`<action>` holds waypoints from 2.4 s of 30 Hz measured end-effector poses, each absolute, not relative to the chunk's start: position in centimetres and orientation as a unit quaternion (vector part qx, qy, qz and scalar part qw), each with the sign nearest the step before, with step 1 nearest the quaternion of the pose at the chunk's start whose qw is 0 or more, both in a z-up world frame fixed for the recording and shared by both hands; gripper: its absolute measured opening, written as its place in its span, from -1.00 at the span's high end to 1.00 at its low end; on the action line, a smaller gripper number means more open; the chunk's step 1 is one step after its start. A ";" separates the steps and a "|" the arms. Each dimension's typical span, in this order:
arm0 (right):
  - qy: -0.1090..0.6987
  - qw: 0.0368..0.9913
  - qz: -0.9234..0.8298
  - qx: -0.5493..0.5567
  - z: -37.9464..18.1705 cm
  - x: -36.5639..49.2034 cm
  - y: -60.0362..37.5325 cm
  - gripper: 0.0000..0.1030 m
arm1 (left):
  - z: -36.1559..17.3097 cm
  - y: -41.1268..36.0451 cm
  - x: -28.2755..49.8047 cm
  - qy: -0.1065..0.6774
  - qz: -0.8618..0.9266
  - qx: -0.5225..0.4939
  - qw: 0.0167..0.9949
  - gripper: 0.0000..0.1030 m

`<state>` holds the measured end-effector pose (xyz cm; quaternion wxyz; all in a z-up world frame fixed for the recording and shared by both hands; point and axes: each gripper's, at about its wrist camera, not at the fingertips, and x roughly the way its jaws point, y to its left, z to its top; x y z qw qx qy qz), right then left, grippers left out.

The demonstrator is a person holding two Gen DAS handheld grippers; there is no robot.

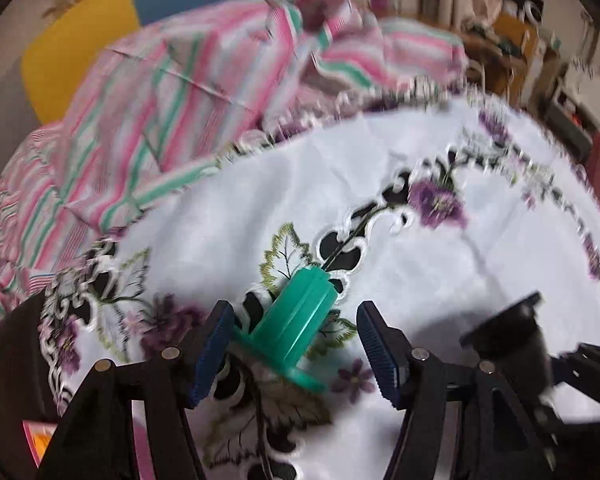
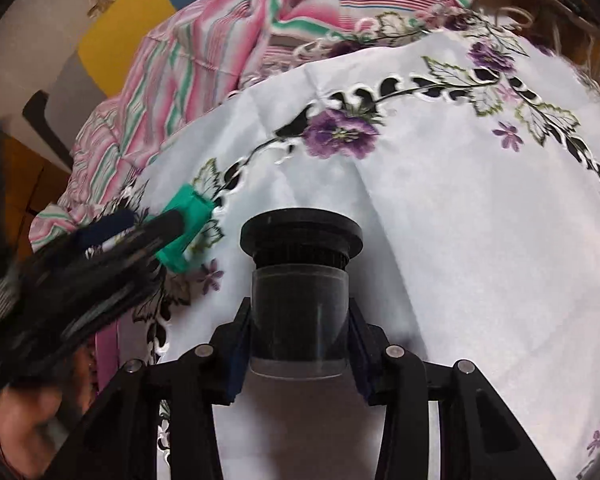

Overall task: Organize rigid objects
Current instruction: 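Carry the teal stand into the pink tray and open the left tool while the right tool holds the cylinder, then carry the black-capped cylinder into the pink tray and open the right tool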

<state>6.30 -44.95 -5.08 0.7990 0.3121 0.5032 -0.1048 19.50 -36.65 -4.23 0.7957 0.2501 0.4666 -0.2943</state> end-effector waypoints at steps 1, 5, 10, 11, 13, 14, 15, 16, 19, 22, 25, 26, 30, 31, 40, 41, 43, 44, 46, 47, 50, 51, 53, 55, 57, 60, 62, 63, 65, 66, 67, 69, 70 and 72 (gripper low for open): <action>0.503 0.796 -0.094 0.323 -5.1 6.4 -44.9 0.17 | -4.5 -36.8 19.6 0.461 -0.292 0.259 0.797 -0.25; 0.507 0.796 -0.095 0.316 -5.0 6.8 -44.4 0.17 | -5.8 -36.4 20.6 0.485 -0.306 0.243 0.783 0.42; 0.499 0.794 -0.084 0.338 -5.1 6.6 -44.8 0.17 | -5.4 -34.7 20.2 0.483 -0.306 0.203 0.795 0.42; 0.496 0.797 -0.084 0.334 -5.0 6.6 -44.8 0.17 | -4.9 -34.1 20.1 0.483 -0.304 0.182 0.801 0.42; 0.495 0.799 -0.087 0.331 -5.1 6.6 -44.8 0.17 | -3.7 -32.8 19.5 0.477 -0.309 0.159 0.807 0.42; 0.494 0.798 -0.084 0.335 -5.2 6.7 -44.9 0.17 | -2.8 -32.1 18.9 0.468 -0.312 0.154 0.813 0.42; 0.493 0.796 -0.079 0.343 -5.4 6.7 -44.9 0.17 | -1.9 -31.3 18.3 0.458 -0.315 0.149 0.818 0.42; 0.493 0.794 -0.077 0.346 -5.5 6.7 -45.0 0.17 | -0.9 -30.2 17.6 0.452 -0.319 0.137 0.821 0.42; 0.491 0.799 -0.082 0.339 -5.6 6.5 -45.0 0.17 | 1.7 -26.8 16.3 0.435 -0.321 0.107 0.835 0.42; 0.481 0.809 -0.086 0.328 -5.2 6.1 -44.9 0.17 | 4.3 -22.1 15.0 0.412 -0.320 0.077 0.850 0.42; 0.472 0.815 -0.082 0.327 -4.6 5.6 -44.5 0.17 | 6.1 -16.7 13.9 0.397 -0.308 0.052 0.863 0.42; 0.467 0.817 -0.077 0.330 -4.3 5.3 -44.3 0.17 | 6.5 -14.8 13.7 0.393 -0.299 0.039 0.869 0.42; 0.443 0.835 -0.058 0.321 -2.8 4.5 -41.9 0.17 | 6.4 -8.0 13.6 0.392 -0.259 0.000 0.883 0.42; 0.438 0.837 -0.050 0.324 -2.6 4.3 -41.1 0.17 | 5.9 -6.9 13.8 0.397 -0.251 -0.006 0.883 0.42; 0.411 0.867 0.056 0.277 -0.1 2.7 -31.0 0.17 | -0.5 -2.9 16.2 0.441 -0.194 -0.011 0.876 0.42; 0.408 0.870 0.066 0.270 0.1 2.6 -30.2 0.17 | -0.9 -2.8 16.3 0.443 -0.192 -0.009 0.876 0.42; 0.401 0.874 0.087 0.262 0.4 2.2 -28.5 0.17 | -1.8 -2.4 16.3 0.450 -0.186 -0.008 0.874 0.42; 0.399 0.875 0.094 0.259 0.5 2.3 -27.7 0.17 | -2.1 -2.2 16.3 0.451 -0.182 -0.007 0.874 0.42; 0.396 0.876 0.112 0.253 0.6 2.2 -26.6 0.17 | -2.6 -1.9 16.2 0.450 -0.178 -0.001 0.875 0.42; 0.395 0.876 0.121 0.250 0.6 2.2 -26.2 0.17 | -2.8 -1.9 16.1 0.453 -0.174 0.007 0.875 0.42; 0.390 0.877 0.147 0.239 0.8 2.1 -24.9 0.17 | -3.1 -1.7 15.5 0.454 -0.161 0.028 0.876 0.21; 0.390 0.877 0.154 0.234 0.8 2.0 -24.5 0.17 | -2.9 -1.6 15.2 0.453 -0.158 0.028 0.877 0.16; 0.390 0.878 0.166 0.221 1.0 1.8 -23.5 0.17 | -2.4 -1.0 14.3 0.453 -0.154 0.021 0.878 0.10; 0.391 0.878 0.180 0.208 1.0 1.6 -22.5 0.17 | -1.6 -0.1 13.2 0.448 -0.149 0.007 0.882 0.10; 0.393 0.877 0.194 0.196 1.1 1.3 -21.3 0.17 | -0.7 1.0 12.0 0.438 -0.150 -0.011 0.886 0.10; 0.406 0.871 0.204 0.184 0.7 0.6 -19.3 0.17 | 0.8 3.0 9.6 0.420 -0.139 -0.047 0.896 0.10; 0.420 0.867 0.206 0.171 0.2 0.1 -17.5 0.17 | 1.6 3.9 7.8 0.409 -0.111 -0.045 0.905 0.10; 0.428 0.867 0.203 0.158 0.0 -0.2 -16.5 0.17 | 1.9 4.2 6.7 0.404 -0.093 -0.034 0.909 0.10; 0.439 0.865 0.197 0.142 -0.5 -0.5 -14.9 0.17 | 2.4 4.4 5.0 0.397 -0.073 -0.013 0.915 0.09; 0.449 0.863 0.186 0.136 -0.8 -0.5 -14.1 0.17 | 2.6 4.6 4.0 0.395 -0.066 -0.008 0.916 0.09; 0.459 0.861 0.174 0.131 -1.2 -0.5 -13.5 0.17 | 2.8 4.9 3.1 0.398 -0.062 -0.009 0.915 0.09; 0.474 0.858 0.157 0.124 -1.9 -0.5 -12.3 0.17 | 2.9 5.7 1.9 0.403 -0.058 -0.019 0.913 0.08; 0.478 0.856 0.153 0.122 -2.2 -0.6 -11.8 0.17 | 2.9 6.3 1.2 0.408 -0.058 -0.027 0.911 0.08; 0.485 0.856 0.145 0.107 -2.6 -0.6 -10.8 0.17 | 2.8 7.1 0.3 0.412 -0.060 -0.039 0.908 0.08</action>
